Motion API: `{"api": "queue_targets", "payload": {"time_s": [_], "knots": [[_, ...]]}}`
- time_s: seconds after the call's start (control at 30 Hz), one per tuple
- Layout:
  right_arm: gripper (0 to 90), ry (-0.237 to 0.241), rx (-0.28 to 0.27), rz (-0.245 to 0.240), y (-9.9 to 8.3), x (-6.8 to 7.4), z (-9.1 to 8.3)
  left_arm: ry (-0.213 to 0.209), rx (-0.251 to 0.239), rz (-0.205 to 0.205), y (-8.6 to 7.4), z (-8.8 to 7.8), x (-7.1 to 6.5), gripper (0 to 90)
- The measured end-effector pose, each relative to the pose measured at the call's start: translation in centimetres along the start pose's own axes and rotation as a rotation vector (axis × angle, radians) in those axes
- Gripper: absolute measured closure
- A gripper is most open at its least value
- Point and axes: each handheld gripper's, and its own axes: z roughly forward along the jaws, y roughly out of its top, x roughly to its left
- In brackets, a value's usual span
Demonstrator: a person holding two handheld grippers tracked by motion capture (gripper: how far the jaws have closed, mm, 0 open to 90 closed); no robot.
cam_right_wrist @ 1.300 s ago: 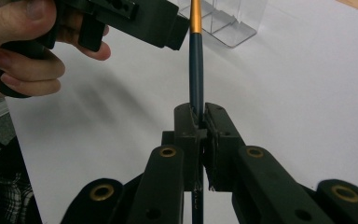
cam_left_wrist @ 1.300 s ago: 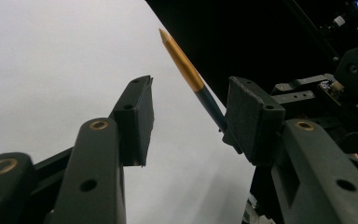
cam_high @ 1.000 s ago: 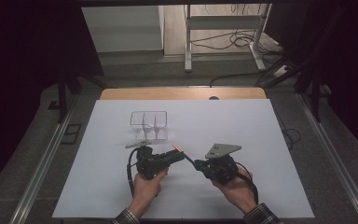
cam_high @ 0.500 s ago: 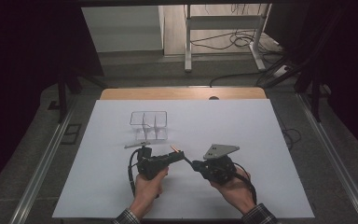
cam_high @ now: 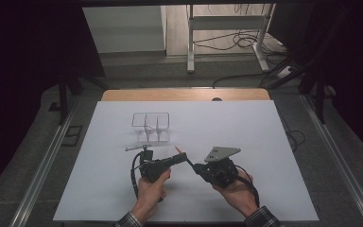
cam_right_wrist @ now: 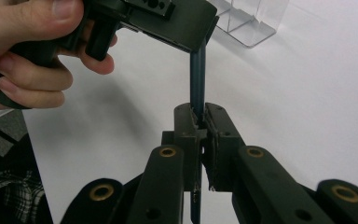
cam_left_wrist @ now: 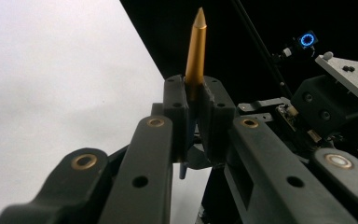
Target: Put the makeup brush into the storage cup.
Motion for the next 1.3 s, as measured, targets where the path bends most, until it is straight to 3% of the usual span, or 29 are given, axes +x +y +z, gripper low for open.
{"api": "queue_targets", "payload": {"time_s": [0.37, 1.3], "knots": [[78.0, 0.0, 0.005, 0.005, -0.1, -0.2, 0.0, 0.053, -0.019, 0.039, 0.3, -0.6, -0.4, 82.8], [62.7, -0.008, 0.015, 0.033, -0.7, -0.7, -0.5, 0.144, 0.005, 0.151, 0.6, -1.1, -1.6, 82.8]]}}
